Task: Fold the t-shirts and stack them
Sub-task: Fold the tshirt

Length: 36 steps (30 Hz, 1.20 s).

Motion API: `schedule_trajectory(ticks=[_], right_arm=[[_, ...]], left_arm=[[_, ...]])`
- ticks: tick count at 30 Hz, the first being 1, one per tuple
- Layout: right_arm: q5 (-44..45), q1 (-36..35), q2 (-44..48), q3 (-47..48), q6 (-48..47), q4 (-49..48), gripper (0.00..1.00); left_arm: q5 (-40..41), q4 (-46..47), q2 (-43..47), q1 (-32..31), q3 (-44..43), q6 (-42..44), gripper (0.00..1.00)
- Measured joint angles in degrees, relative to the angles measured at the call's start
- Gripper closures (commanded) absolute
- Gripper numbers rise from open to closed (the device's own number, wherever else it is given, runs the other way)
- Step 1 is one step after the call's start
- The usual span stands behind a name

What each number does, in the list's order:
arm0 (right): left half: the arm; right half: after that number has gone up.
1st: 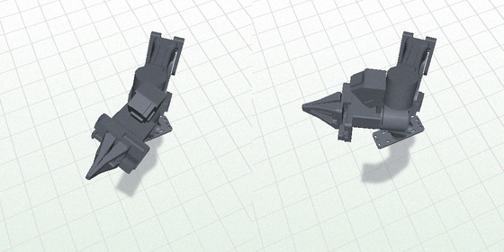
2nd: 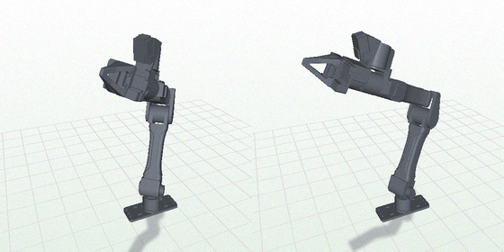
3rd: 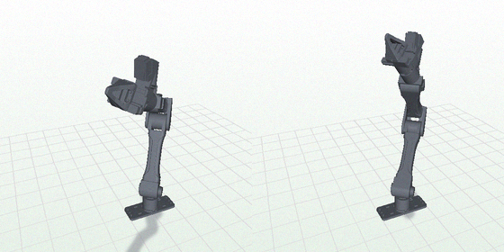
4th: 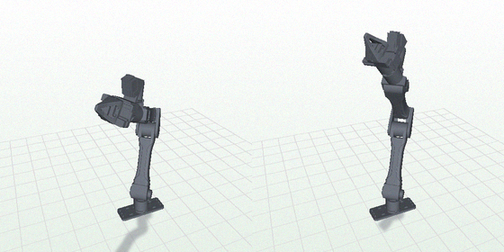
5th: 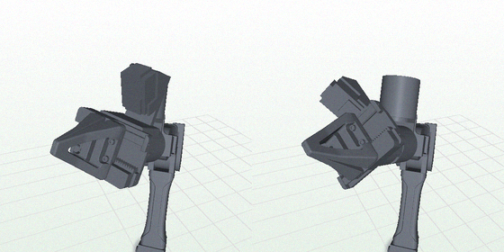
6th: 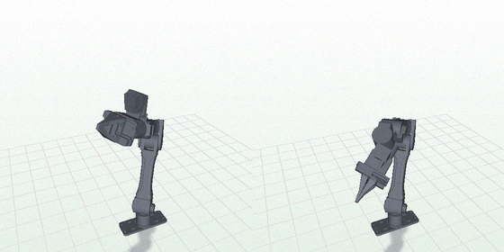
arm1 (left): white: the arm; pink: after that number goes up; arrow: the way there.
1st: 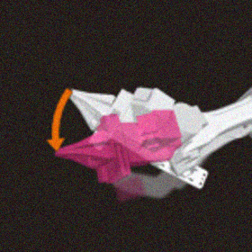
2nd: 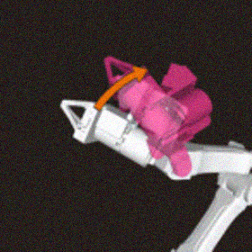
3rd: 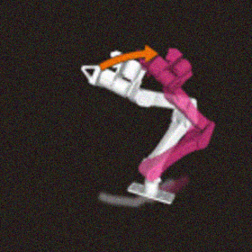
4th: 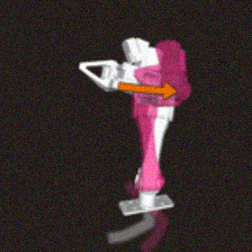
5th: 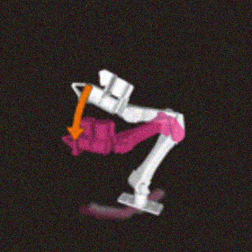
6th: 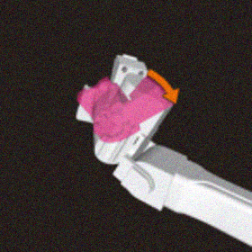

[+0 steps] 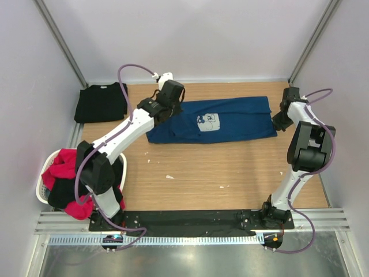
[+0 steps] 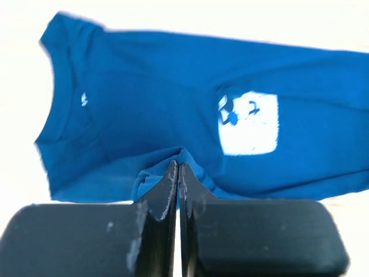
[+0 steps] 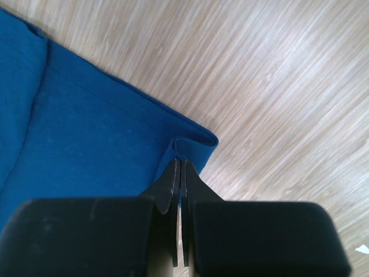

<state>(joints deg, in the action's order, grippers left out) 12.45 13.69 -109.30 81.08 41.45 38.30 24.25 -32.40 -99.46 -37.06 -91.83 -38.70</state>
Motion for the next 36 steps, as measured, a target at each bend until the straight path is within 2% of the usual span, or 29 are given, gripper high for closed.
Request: schedule_trajectory(ticks=[10, 20, 36], right_arm=[[-0.2, 0.0, -1.6, 5.2, 2.5, 2.8, 0.99], [-0.2, 0.0, -5.9, 9.6, 3.0, 4.2, 0.99], [-0.1, 0.0, -9.5, 15.4, 3.4, 5.7, 0.99]], left_arm=[[-0.3, 3.3, -4.8, 1.4, -4.9, 3.5, 1.00], [-0.2, 4.2, -6.6, 6.1, -4.9, 3.6, 1.00], [0.0, 6.0, -9.6, 8.6, -7.7, 3.4, 1.00]])
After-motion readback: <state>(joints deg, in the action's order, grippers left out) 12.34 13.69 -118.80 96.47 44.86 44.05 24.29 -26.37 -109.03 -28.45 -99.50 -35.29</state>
